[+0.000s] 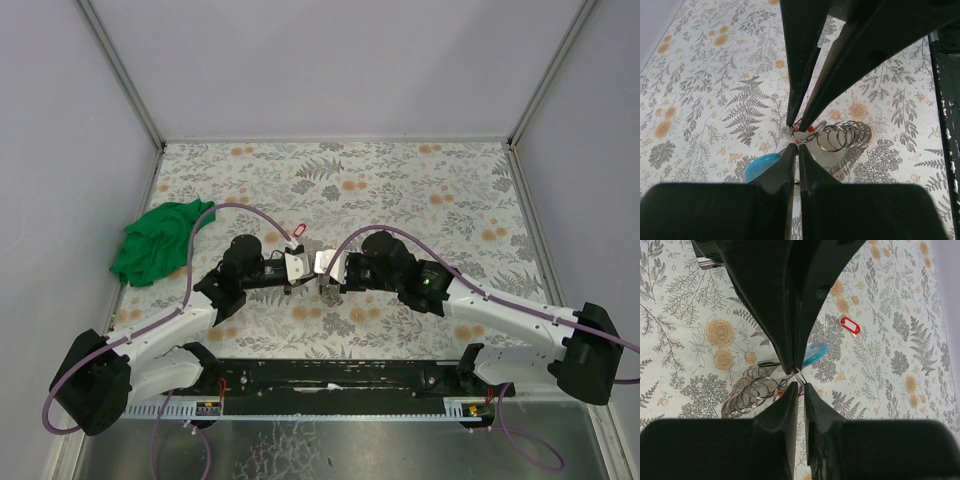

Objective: Put the keys on the keyring

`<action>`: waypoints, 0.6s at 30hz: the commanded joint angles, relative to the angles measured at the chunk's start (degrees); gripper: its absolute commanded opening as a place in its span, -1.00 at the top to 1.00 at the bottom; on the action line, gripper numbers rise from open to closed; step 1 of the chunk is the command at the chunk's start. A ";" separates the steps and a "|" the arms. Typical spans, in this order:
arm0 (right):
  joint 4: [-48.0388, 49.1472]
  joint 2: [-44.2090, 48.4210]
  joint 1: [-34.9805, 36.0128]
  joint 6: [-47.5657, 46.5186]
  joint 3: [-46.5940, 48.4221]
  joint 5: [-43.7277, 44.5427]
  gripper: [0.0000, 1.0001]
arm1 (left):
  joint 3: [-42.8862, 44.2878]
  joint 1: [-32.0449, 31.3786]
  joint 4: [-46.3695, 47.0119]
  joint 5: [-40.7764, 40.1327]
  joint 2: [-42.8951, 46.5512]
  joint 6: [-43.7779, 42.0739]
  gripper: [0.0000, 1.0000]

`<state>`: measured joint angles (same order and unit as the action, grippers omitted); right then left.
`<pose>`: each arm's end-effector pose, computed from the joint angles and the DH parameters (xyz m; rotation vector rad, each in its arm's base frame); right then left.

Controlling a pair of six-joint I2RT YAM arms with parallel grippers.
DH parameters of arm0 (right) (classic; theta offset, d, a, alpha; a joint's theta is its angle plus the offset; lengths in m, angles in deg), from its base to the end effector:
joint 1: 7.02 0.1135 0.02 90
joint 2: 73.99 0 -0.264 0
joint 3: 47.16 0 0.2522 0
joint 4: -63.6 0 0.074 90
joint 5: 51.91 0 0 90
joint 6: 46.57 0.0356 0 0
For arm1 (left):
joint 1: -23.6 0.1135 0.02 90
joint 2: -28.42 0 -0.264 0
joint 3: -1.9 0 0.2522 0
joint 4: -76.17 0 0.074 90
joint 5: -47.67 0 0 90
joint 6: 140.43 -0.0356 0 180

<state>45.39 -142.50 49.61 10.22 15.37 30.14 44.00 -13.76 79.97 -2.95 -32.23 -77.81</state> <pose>0.1465 0.2314 0.2881 -1.4826 1.3588 0.4005 0.1674 -0.1562 0.2375 1.3566 1.2305 -0.7478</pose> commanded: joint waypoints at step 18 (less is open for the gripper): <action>10.19 8.30 0.68 5.57 -6.59 5.61 0.21 | -1.07 -0.67 9.47 -2.93 0.07 2.18 1.00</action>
<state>49.72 -135.83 49.89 12.80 10.85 33.18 43.15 -14.03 83.27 -5.33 -32.27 -76.63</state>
